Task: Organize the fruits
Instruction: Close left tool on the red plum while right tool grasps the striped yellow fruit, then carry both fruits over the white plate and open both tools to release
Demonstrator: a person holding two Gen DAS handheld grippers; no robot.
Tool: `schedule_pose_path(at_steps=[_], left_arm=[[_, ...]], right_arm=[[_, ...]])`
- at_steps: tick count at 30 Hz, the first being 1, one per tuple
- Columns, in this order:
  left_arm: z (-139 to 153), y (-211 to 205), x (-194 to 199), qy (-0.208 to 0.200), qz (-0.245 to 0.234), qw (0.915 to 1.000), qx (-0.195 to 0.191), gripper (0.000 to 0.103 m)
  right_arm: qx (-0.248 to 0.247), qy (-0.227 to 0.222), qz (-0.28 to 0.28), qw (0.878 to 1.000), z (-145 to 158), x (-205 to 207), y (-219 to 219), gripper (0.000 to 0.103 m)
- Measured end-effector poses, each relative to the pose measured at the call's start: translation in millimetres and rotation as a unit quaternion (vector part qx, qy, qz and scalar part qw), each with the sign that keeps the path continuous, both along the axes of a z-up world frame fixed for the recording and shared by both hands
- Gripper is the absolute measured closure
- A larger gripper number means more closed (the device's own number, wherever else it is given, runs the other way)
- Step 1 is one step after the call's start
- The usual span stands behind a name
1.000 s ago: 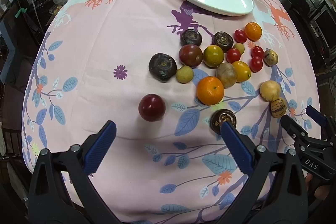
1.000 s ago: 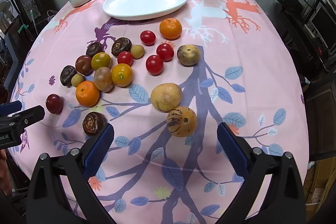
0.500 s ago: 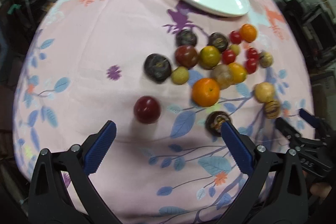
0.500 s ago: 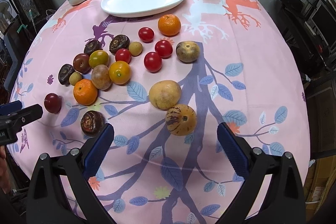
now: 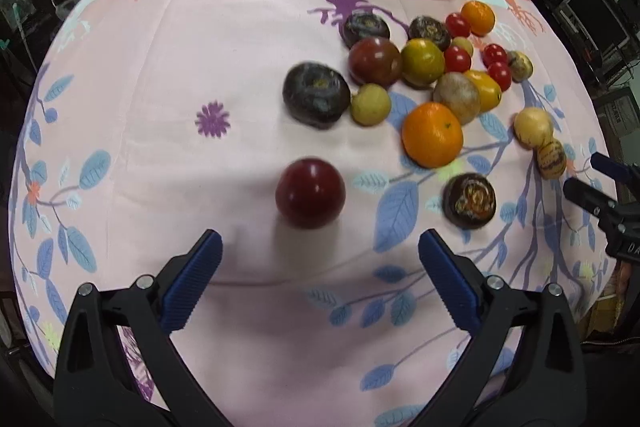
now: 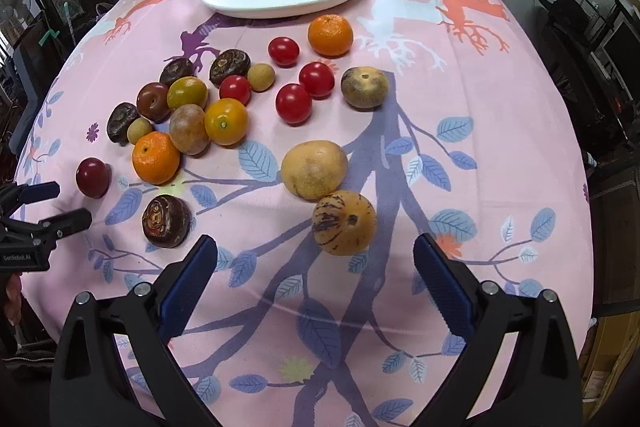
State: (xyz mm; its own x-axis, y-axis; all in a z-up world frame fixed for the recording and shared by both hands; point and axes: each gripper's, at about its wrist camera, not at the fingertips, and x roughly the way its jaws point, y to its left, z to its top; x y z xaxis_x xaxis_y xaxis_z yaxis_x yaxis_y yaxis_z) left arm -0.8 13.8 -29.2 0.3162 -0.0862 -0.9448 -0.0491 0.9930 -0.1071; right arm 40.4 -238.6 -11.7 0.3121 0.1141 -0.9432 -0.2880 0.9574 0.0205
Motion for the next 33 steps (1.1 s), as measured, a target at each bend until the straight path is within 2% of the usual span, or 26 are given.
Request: schedule_pose_path(at_steps=[1, 2, 3, 4, 6, 7, 11, 15, 19, 20, 23, 24, 28, 33], left_arm=[[1.4, 1.0, 2.2, -0.008, 0.000, 1.0000, 0.005, 0.007], [2.4, 2.1, 4.3, -0.010, 0.000, 0.9999, 0.004, 0.015], [2.0, 3.5, 7.6, -0.009, 0.002, 1.0000, -0.002, 0.027], [-0.5, 5.6, 11.0, -0.003, 0.006, 0.9999, -0.009, 0.033], [-11.8, 8.2, 17.9, 0.023, 0.015, 0.9993, -0.025, 0.060], [-18.0, 7.3, 19.8, 0.036, 0.017, 0.9989, -0.023, 0.064], [-21.0, 1.3, 24.4, 0.037, 0.006, 0.9992, -0.016, 0.066], [-20.8, 2.2, 28.9, 0.039, 0.009, 0.9987, -0.030, 0.066], [-22.2, 5.1, 29.7, 0.037, 0.014, 0.9982, -0.044, 0.066], [-23.1, 5.3, 29.6, 0.036, 0.014, 0.9982, -0.046, 0.066], [-23.6, 5.7, 28.8, 0.036, 0.016, 0.9980, -0.049, 0.066], [-23.7, 6.2, 28.0, 0.035, 0.017, 0.9980, -0.049, 0.066], [-21.8, 7.8, 24.3, 0.033, 0.019, 0.9981, -0.049, 0.066], [-2.1, 9.8, 23.6, 0.012, 0.020, 0.9989, -0.040, 0.067]], right_arm=[[0.000, 0.002, 0.000, 1.000, -1.6, 1.2, -0.1, 0.004], [0.001, 0.004, -0.001, 1.000, -2.7, 2.1, -0.7, 0.004], [0.002, 0.006, -0.003, 1.000, -4.0, 3.5, -1.9, 0.004], [0.002, 0.008, -0.006, 1.000, -4.9, 4.9, -3.2, 0.004], [0.004, 0.012, -0.011, 1.000, -7.0, 7.8, -6.9, 0.004], [0.003, 0.013, -0.014, 1.000, -8.2, 9.3, -9.4, 0.004], [0.010, 0.014, -0.020, 1.000, -12.2, 12.9, -22.1, 0.004], [0.007, 0.014, -0.015, 1.000, -17.4, 13.6, -29.9, 0.005], [-0.004, 0.008, 0.014, 1.000, -23.4, 13.9, -21.1, 0.030], [-0.004, 0.011, 0.019, 1.000, -26.5, 15.7, -18.5, 0.033], [-0.004, 0.026, 0.022, 0.999, -36.2, 21.6, -15.3, 0.060], [-0.005, 0.029, 0.022, 0.999, -38.4, 22.9, -14.8, 0.062], [-0.010, 0.026, 0.034, 0.999, -34.8, 22.8, -13.7, 0.063], [0.020, 0.021, 0.027, 0.999, -12.0, 25.6, -27.8, 0.063]])
